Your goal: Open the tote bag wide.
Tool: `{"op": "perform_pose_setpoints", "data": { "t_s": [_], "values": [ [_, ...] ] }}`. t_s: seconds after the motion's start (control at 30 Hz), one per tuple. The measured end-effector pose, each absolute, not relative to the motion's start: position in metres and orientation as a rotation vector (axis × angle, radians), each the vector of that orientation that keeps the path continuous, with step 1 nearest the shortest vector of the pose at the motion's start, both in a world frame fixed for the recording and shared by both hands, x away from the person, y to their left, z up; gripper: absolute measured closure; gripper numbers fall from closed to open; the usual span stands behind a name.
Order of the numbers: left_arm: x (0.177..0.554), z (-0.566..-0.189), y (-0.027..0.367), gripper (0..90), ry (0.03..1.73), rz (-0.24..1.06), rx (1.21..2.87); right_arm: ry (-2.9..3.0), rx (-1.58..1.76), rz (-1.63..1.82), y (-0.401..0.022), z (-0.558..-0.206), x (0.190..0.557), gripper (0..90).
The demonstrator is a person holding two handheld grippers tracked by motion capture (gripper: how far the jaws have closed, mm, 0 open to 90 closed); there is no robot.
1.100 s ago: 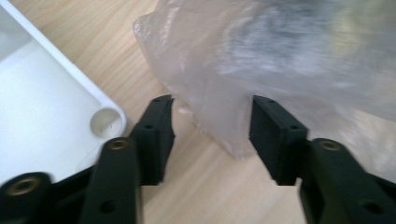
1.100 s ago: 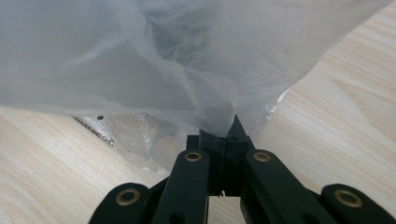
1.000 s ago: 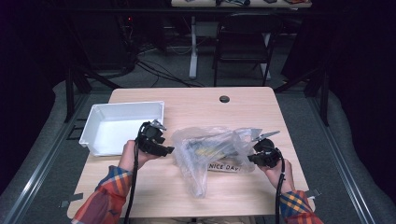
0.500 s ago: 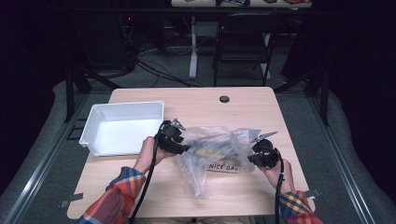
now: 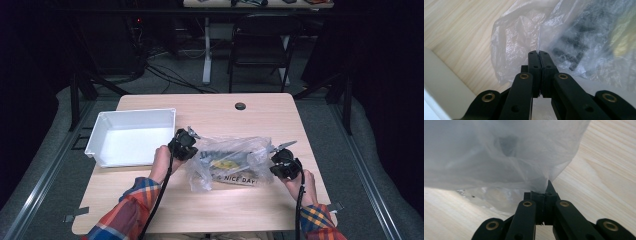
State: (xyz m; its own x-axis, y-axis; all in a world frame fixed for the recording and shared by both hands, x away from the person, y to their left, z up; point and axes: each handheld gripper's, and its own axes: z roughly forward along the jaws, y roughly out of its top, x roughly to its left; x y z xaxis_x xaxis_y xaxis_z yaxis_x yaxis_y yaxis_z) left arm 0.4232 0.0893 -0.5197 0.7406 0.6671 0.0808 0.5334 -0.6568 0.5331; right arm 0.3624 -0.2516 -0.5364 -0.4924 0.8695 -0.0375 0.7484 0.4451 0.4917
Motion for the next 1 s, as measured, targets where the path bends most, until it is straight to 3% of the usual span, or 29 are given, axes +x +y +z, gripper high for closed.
{"op": "perform_pose_setpoints", "data": {
  "t_s": [0.5,0.63,0.67,0.7,0.73,0.77,0.87,1.0],
  "values": [
    [0.430,-0.543,0.088,89.4,0.955,0.513,2.593,2.358,1.388,0.417,-0.263,-0.544,0.371,90.0],
    [0.431,-0.546,0.088,89.2,0.951,0.494,2.595,2.386,1.405,0.420,-0.264,-0.546,0.373,89.7],
    [0.431,-0.545,0.090,88.7,0.961,0.476,2.568,2.431,1.399,0.440,-0.266,-0.543,0.373,77.8],
    [0.431,-0.545,0.090,88.1,0.961,0.476,2.568,2.431,1.399,0.440,-0.266,-0.543,0.373,77.8],
    [0.432,-0.544,0.091,87.9,0.962,0.460,2.555,2.448,1.409,0.513,-0.270,-0.535,0.371,65.4],
    [0.432,-0.544,0.092,87.9,0.971,0.455,2.536,2.448,1.409,0.513,-0.270,-0.535,0.371,65.4],
    [0.433,-0.541,0.094,86.4,0.974,0.441,2.515,2.455,1.400,0.678,-0.285,-0.508,0.364,53.6],
    [0.433,-0.539,0.094,85.1,0.970,0.450,2.505,2.431,1.378,0.808,-0.297,-0.484,0.356,49.7]
  ]
}}
